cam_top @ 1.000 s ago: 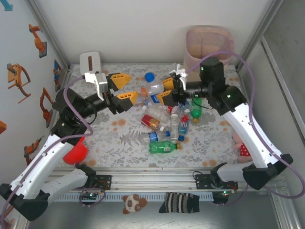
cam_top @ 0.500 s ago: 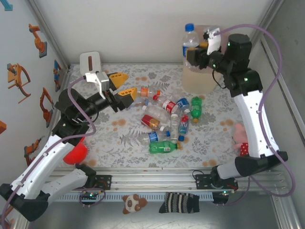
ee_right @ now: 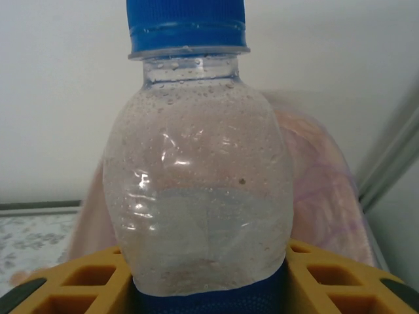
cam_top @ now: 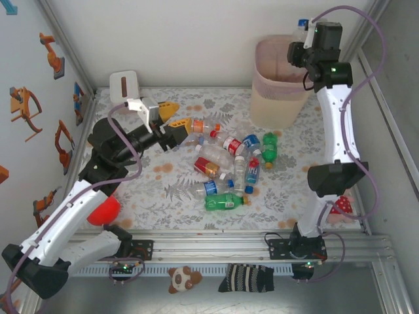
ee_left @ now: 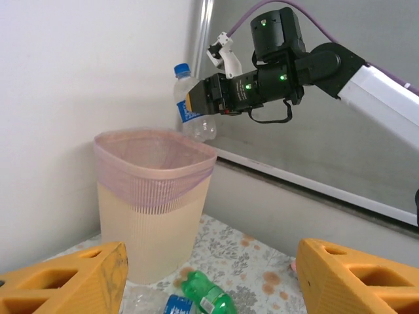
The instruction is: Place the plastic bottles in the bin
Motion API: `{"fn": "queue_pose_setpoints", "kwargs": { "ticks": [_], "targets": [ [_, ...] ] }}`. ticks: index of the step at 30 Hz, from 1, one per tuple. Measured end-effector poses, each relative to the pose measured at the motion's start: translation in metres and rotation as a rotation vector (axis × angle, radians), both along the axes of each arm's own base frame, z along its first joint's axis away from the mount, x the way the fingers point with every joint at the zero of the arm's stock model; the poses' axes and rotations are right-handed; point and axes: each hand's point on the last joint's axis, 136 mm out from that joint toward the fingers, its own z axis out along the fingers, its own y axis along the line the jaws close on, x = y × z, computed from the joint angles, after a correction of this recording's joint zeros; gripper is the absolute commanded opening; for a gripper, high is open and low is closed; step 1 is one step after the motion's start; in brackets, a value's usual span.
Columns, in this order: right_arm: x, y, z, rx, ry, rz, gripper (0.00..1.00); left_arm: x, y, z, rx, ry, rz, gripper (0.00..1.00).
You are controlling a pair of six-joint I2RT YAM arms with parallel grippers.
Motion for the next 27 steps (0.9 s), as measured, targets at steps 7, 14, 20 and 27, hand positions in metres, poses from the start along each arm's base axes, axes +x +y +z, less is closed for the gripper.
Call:
{"fn": "queue_pose_setpoints", "kwargs": {
  "ticks": [7,14,20,27],
  "targets": [
    [0.034,-0.024,-0.048,-0.015,0.092,-0.067,0.46,0.008,0.001,-0.015,0.019,0.039,0.034,0.66],
    [0.057,-0.025,-0.105,-0.026,0.202,-0.072,0.46,0.014,0.000,-0.027,0.029,0.073,0.049,0.66],
    [0.063,-0.026,-0.138,-0.047,0.277,-0.070,0.46,0.022,-0.001,-0.041,0.043,0.105,0.061,0.66],
    [0.063,-0.026,-0.140,-0.048,0.282,-0.070,0.54,0.026,-0.004,-0.047,0.046,0.129,0.061,0.65]
  ]
}}
